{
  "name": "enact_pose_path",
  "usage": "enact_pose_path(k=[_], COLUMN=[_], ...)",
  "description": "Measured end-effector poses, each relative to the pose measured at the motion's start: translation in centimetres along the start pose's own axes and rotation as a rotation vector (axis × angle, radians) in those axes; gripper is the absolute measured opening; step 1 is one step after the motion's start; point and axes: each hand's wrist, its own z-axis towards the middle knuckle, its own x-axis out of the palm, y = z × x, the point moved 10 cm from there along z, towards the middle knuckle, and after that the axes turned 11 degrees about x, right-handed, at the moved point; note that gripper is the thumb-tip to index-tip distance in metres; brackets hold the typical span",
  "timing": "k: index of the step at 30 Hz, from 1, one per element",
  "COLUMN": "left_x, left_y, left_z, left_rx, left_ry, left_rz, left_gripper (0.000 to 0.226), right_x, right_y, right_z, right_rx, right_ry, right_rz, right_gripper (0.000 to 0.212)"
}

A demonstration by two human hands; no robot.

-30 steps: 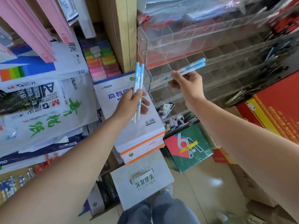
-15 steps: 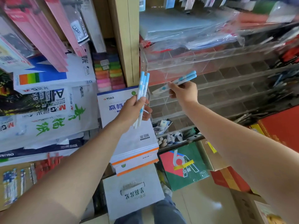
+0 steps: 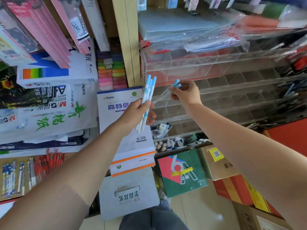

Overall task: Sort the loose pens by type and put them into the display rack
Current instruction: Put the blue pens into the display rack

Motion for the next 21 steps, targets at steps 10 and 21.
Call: enact_pose_path(k=[10,21], left_x=[4.3,0.9], left_y=[-0.6,-1.3], left_z=[-0.9,0.3], left_rx=[-0.075,-0.032], left_ry=[0.229,0.059], left_rz=[-0.034,0.241], left_gripper=[0.029,0.028], right_x=[2.7,-2.0], right_y=[0.2,0.3], right_z=[-5.1,-2.8], right_rx=[-0.062,0.054], right_ry=[0.388,0.238], right_rz=[0.121,0.322], right_gripper=[0.020,0.008])
